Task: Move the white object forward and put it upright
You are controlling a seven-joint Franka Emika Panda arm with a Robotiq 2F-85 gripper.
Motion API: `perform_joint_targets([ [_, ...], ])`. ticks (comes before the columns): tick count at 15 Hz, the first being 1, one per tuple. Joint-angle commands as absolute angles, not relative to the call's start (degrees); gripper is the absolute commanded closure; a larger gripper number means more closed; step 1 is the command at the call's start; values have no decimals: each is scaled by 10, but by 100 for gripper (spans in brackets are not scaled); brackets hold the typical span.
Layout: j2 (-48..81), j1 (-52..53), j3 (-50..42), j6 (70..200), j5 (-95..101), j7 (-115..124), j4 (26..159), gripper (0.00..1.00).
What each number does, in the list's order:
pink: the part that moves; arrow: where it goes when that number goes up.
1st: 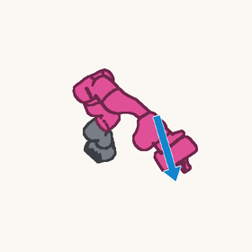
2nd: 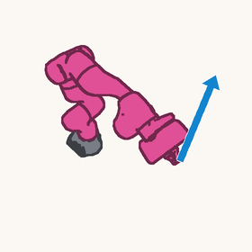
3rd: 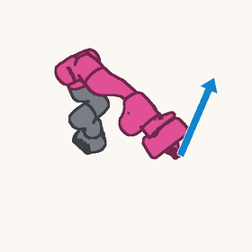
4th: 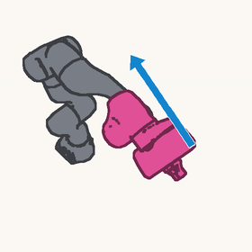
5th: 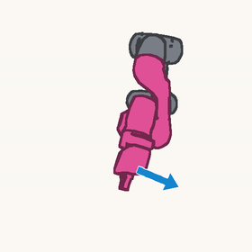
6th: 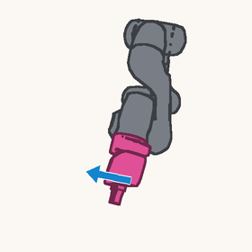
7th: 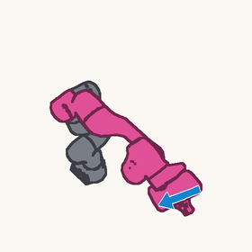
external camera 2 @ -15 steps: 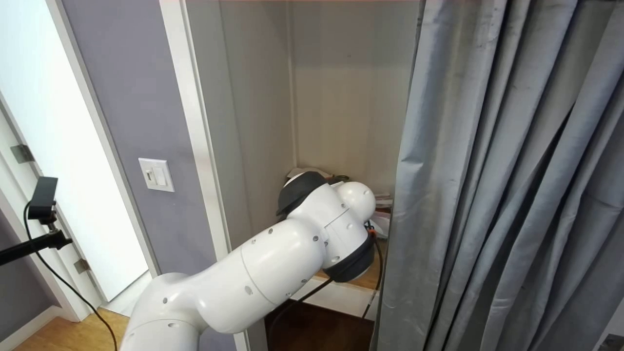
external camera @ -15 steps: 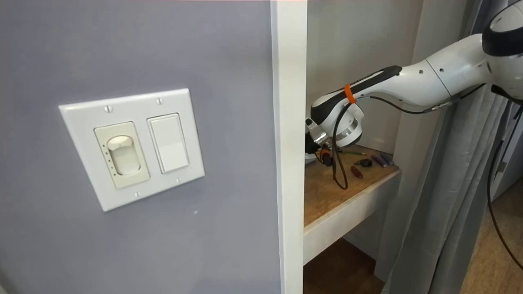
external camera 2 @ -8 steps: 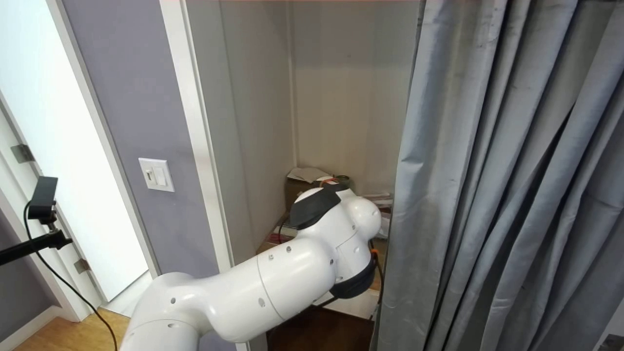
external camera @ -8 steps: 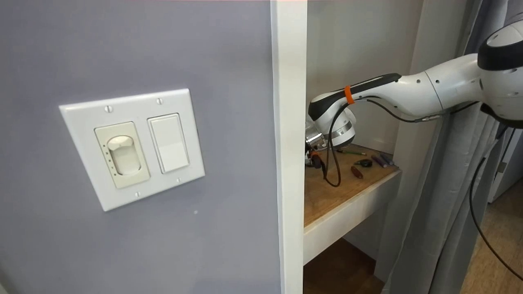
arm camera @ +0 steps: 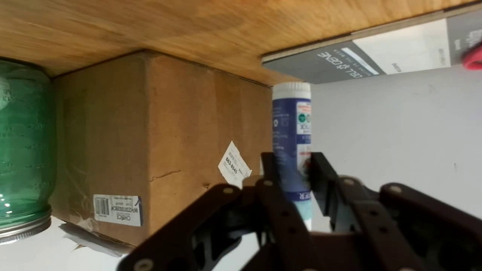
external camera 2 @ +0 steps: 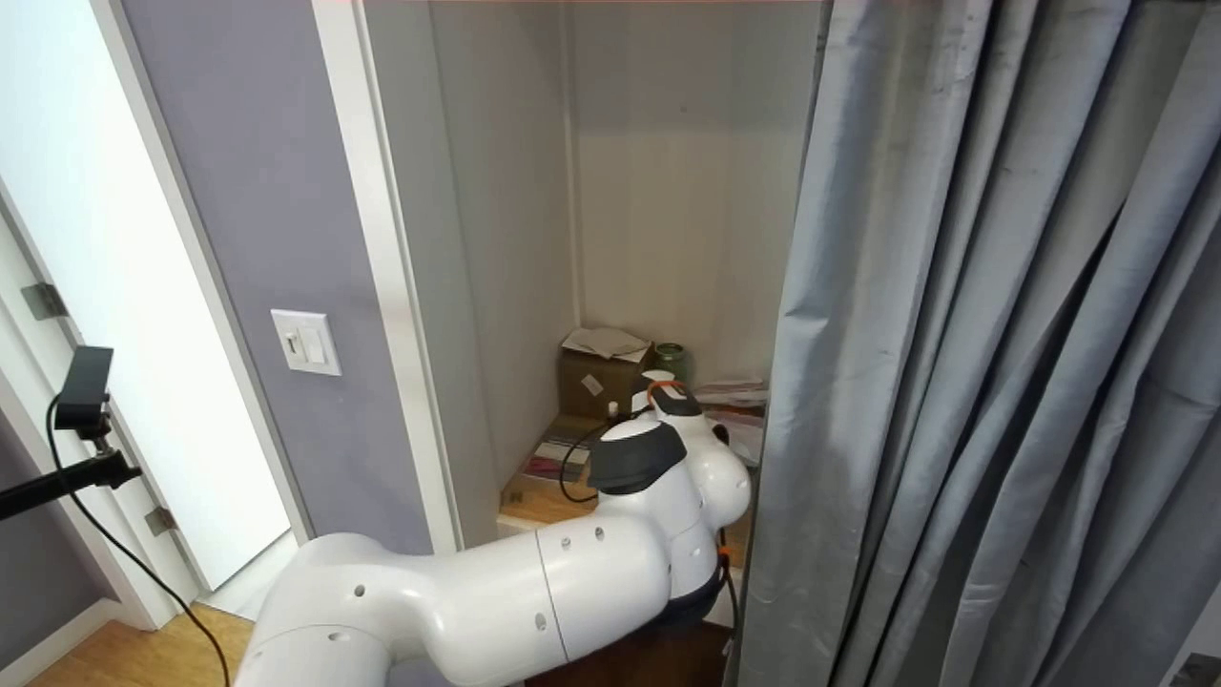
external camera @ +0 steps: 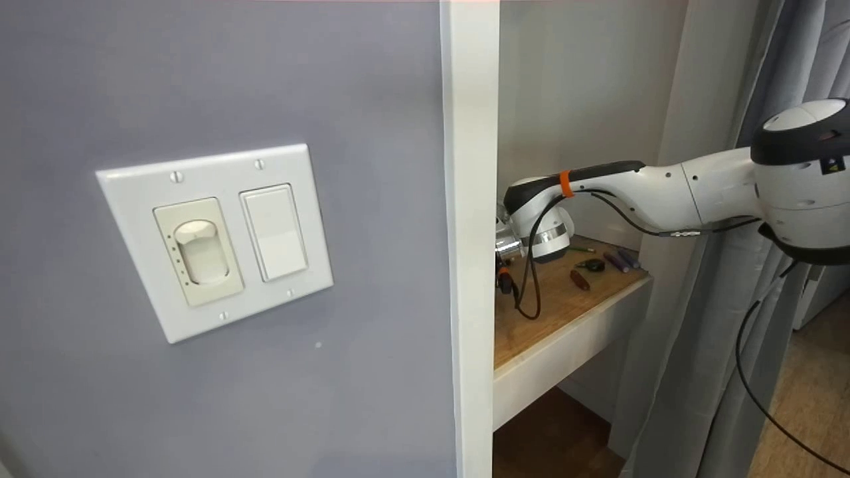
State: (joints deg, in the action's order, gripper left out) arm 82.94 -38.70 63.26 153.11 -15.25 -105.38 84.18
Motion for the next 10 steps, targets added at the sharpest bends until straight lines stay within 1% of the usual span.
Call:
perform_joint_targets([
  [1,889,-374,658,1508,-158,-1101,782,93],
  [2,855,-368,636,1502,-226,-1137,790,93],
  [4,859,-364,633,1496,-241,-1150,778,93],
  [10,857,-342,607,1482,-211,-1134,752,93],
])
